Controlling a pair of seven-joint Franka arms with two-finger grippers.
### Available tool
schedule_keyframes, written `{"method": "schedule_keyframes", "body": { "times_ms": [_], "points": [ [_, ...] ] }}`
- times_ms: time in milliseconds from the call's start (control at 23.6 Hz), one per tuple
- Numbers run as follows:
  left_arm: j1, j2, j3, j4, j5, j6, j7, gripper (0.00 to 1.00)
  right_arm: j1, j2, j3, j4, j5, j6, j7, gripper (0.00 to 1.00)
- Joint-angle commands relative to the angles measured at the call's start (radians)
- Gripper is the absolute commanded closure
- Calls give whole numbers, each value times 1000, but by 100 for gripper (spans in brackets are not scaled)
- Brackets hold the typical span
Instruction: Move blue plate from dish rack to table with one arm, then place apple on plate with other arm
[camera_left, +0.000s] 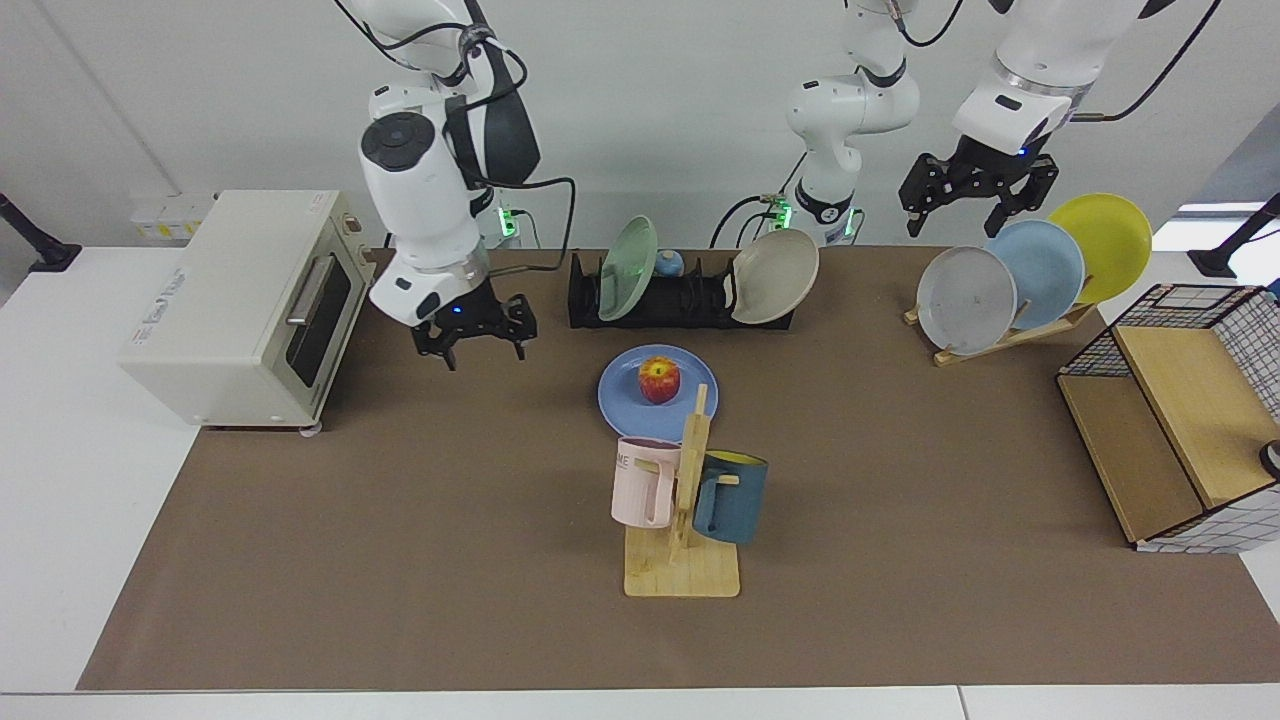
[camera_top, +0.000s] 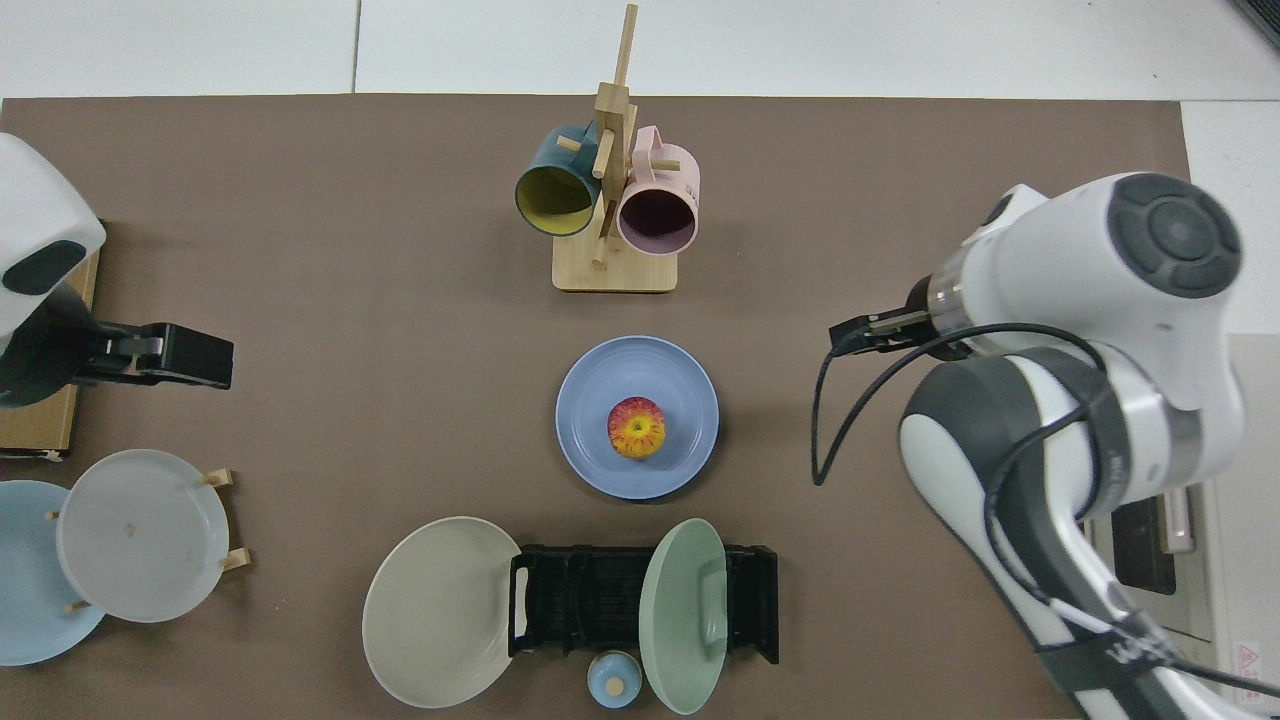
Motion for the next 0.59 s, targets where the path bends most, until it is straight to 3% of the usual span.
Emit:
{"method": "schedule_keyframes", "body": {
  "times_ms": [0, 170, 551],
  "points": [
    [17, -8, -8, 6, -7, -19, 5, 0, -140, -77, 15, -4, -15, -100, -177, 0],
    [17, -8, -8, 6, -7, -19, 5, 0, -223, -118, 14, -3, -22, -146, -225, 0],
    [17, -8, -8, 6, -7, -19, 5, 0, -268, -130, 12, -3, -69, -161, -219, 0]
  ]
}}
